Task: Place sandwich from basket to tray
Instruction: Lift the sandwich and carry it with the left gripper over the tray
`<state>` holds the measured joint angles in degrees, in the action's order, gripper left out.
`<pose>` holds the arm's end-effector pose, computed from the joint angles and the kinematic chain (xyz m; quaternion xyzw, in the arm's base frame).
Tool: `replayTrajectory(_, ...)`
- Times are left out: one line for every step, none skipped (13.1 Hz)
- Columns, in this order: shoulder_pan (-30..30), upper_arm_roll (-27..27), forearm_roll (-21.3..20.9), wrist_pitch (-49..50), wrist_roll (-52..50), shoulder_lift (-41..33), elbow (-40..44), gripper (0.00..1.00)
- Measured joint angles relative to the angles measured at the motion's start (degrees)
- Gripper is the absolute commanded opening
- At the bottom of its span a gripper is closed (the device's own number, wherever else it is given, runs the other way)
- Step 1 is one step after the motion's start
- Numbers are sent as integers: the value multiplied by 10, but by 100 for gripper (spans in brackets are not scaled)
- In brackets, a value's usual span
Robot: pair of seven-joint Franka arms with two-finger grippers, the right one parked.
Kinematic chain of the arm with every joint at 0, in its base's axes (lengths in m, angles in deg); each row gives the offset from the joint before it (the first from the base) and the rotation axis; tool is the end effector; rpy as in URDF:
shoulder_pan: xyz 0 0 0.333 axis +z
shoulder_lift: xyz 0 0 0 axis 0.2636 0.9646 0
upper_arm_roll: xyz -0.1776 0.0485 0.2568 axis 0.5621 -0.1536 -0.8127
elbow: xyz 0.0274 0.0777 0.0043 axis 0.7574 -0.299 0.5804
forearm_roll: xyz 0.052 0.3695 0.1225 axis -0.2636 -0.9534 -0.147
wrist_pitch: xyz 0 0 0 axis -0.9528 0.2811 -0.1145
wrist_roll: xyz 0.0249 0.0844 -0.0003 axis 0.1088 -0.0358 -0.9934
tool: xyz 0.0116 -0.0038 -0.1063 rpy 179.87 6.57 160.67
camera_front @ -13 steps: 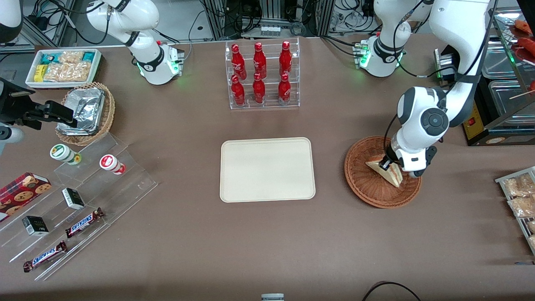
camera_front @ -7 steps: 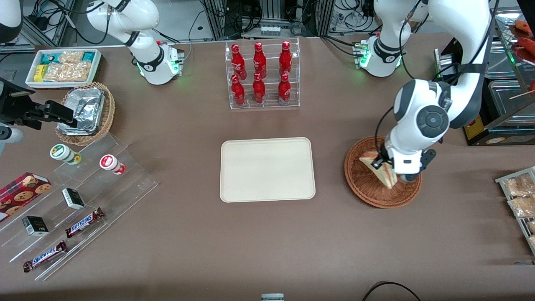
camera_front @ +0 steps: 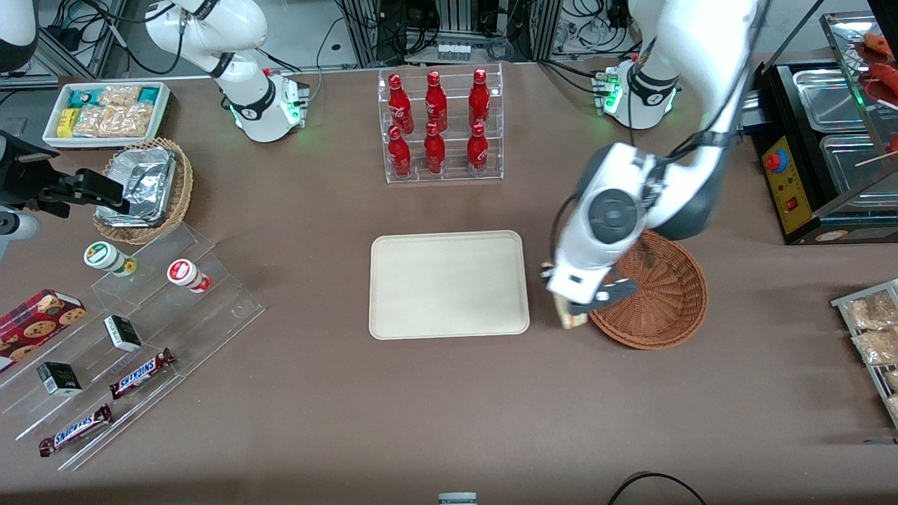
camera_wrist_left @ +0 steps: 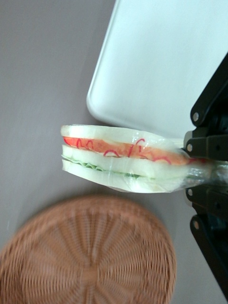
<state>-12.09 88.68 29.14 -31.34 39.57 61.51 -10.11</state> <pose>0.5697 -0.3384 0.3500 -0.9878 -0.1444 0.0525 0.0258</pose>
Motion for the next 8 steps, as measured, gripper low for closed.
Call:
replayTrajectory(-21, 0, 0, 0, 0, 23, 26, 0)
replayTrajectory(-40, 0, 0, 0, -1, 47, 51, 0)
replayTrajectory(-57, 0, 0, 0, -6, 70, 74, 0)
replayTrajectory(-73, 0, 0, 0, -18, 93, 98, 0)
replayTrajectory(-86, 0, 0, 0, -30, 115, 121, 0)
replayTrajectory(-99, 0, 0, 0, -39, 138, 146, 0)
replayTrajectory(-110, 0, 0, 0, -49, 156, 166, 0)
replayTrajectory(-119, 0, 0, 0, -62, 174, 186, 0)
